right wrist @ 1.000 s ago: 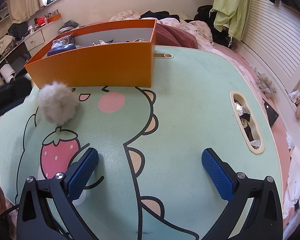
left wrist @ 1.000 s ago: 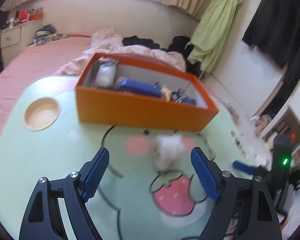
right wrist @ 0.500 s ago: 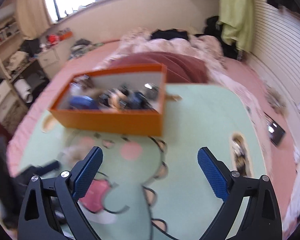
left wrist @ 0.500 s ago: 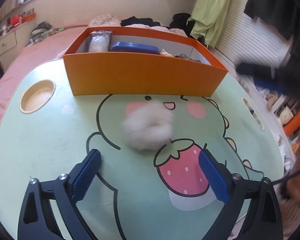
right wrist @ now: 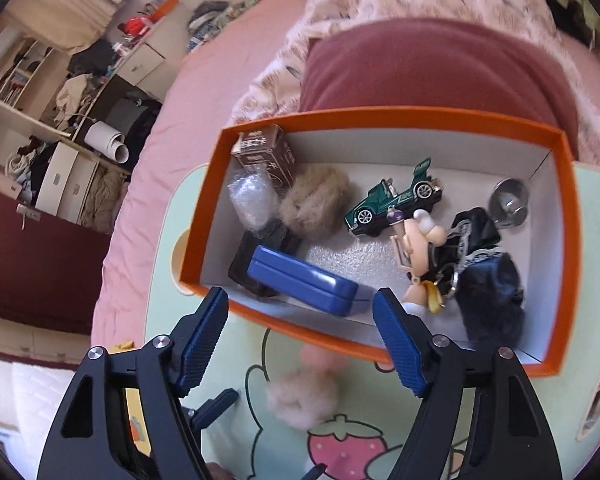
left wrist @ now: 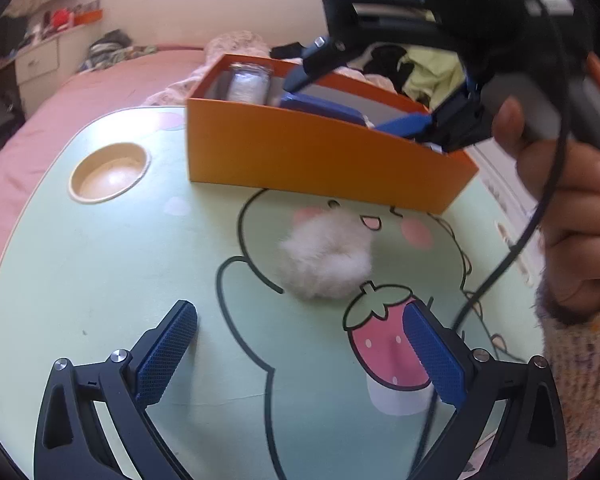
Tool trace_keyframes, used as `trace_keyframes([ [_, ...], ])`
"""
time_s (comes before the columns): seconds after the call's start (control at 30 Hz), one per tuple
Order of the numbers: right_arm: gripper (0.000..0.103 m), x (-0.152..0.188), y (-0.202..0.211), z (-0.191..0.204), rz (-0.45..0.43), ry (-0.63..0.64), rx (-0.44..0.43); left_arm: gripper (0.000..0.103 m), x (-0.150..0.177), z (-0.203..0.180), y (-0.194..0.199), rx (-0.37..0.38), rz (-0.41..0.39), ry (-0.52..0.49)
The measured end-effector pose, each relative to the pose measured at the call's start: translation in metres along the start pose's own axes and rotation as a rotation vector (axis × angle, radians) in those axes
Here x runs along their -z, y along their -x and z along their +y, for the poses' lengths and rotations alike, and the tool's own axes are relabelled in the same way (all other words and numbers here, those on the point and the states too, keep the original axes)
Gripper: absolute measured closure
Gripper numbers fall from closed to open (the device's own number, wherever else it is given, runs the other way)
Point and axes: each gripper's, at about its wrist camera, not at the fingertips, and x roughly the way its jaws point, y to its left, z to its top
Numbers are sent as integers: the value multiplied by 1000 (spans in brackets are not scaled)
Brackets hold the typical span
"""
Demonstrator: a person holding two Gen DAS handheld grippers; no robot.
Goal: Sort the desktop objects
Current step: 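Reach into the box and grasp the blue tin with the right gripper, then lift the blue tin out and set it on the desk with the right gripper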
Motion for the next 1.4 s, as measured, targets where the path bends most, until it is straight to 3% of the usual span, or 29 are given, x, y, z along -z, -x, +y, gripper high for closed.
trace_keyframes([
  [0.27,30,-11,-23,1,63,-43,25,0,-1,6,-1,-17,-15,35],
  [0.33,36,-9,-26,-1,68,-29,11,0,-1,5,-2,-16,-16,36],
  [0.4,48,-9,-23,-2,45,-23,11,0,-1,5,-2,-17,-15,35],
  [0.5,68,-7,-7,2,-21,15,60,0,-1,5,-3,-22,-14,31],
  [0.57,73,-4,4,7,-62,50,95,0,-1,5,-3,-19,-15,32],
  [0.73,73,-4,3,0,-27,35,31,0,0,5,-3,-20,-15,32],
  [0.97,75,-4,-1,4,-25,52,52,0,-3,6,-4,-15,-15,35],
  [1.07,81,-5,5,6,-40,57,40,0,-4,7,-4,-13,-15,35],
  [1.4,81,-2,31,4,-100,57,9,0,-3,7,-3,-13,-15,35],
])
